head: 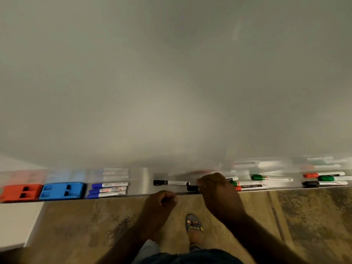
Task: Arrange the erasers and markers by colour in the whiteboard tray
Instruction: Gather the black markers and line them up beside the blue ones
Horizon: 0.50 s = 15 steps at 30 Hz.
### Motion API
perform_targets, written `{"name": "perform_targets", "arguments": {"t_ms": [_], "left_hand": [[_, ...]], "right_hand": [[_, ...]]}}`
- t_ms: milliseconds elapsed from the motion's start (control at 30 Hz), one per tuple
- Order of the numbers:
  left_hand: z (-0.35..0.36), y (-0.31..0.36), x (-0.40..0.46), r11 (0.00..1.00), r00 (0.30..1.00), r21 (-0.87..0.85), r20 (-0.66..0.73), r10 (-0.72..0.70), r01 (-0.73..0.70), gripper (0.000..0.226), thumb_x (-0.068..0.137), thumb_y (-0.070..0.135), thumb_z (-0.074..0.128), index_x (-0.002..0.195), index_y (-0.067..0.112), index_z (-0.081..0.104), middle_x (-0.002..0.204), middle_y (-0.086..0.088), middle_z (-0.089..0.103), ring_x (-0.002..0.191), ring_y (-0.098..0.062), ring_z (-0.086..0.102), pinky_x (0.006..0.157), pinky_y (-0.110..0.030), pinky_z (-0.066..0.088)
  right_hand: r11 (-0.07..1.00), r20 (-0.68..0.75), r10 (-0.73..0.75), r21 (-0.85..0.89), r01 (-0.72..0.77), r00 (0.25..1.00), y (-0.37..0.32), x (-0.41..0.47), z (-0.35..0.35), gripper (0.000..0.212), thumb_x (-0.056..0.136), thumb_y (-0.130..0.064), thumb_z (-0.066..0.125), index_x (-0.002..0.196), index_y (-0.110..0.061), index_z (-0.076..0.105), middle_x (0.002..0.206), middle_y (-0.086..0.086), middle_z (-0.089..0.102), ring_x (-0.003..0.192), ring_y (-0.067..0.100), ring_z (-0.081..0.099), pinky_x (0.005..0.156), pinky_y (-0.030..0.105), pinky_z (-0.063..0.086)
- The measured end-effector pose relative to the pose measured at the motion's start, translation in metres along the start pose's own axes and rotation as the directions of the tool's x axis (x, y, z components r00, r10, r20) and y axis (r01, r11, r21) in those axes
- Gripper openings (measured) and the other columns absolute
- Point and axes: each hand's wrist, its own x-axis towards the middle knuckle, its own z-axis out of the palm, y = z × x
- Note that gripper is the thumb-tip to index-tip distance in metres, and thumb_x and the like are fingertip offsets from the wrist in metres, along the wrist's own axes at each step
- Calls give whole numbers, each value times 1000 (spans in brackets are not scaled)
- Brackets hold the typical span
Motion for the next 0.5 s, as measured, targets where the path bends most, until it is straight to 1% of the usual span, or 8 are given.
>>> {"name": "perform_targets", "arguments": {"t_ms": [67,133,200,267,367,433,500], "left_hand": [[-3,-5,0,999,999,-34,-22,-23,23,12,94,30,69,105,28,75,95,10,76,86,-4,70,81,-25,57],[-8,-11,0,997,998,-65,-31,-51,49,13,94,33,69,105,27,75,95,9,76,88,-5,70,84,-29,59],[-13,-15,2,995,997,-82,-49,-63,59,15,94,33,69,105,25,75,97,8,77,90,-7,71,86,-32,59],[-18,-21,2,989,994,-131,-78,-74,63,11,94,30,70,103,26,75,96,6,77,89,-9,71,86,-34,60],[-26,-28,1,973,992,-220,-89,-93,72,9,94,25,70,100,31,73,93,4,77,86,-10,73,83,-33,62],[-30,-31,0,965,992,-251,-81,-96,73,9,95,25,69,102,29,74,93,3,78,86,-10,73,82,-32,62],[-35,-34,0,962,992,-259,-75,-104,81,14,96,26,68,107,23,75,94,3,77,88,-11,73,84,-33,62]], "right_hand": [[997,44,-79,1,79,996,-21,13,18,24,77,-7,79,99,-16,79,94,0,76,87,19,66,76,29,55],[993,89,-115,-12,116,989,-38,26,34,29,73,-5,80,100,-13,79,96,2,77,90,23,69,81,30,57],[994,151,-100,-38,107,983,-47,33,47,31,75,-3,77,104,-12,78,102,5,77,96,25,69,86,34,57],[993,210,-73,-76,91,975,-54,35,60,30,80,-3,71,109,-10,76,108,8,75,104,27,68,92,37,56],[987,264,-55,-134,94,963,-59,32,74,31,81,-3,65,109,-9,74,109,10,73,106,30,65,94,40,55],[985,257,-20,-160,63,966,-61,30,79,28,79,-5,71,106,-10,75,106,9,73,104,30,66,90,40,57],[987,234,0,-158,38,972,-64,30,85,29,77,-6,78,105,-10,75,105,9,74,103,29,67,88,40,58]]}}
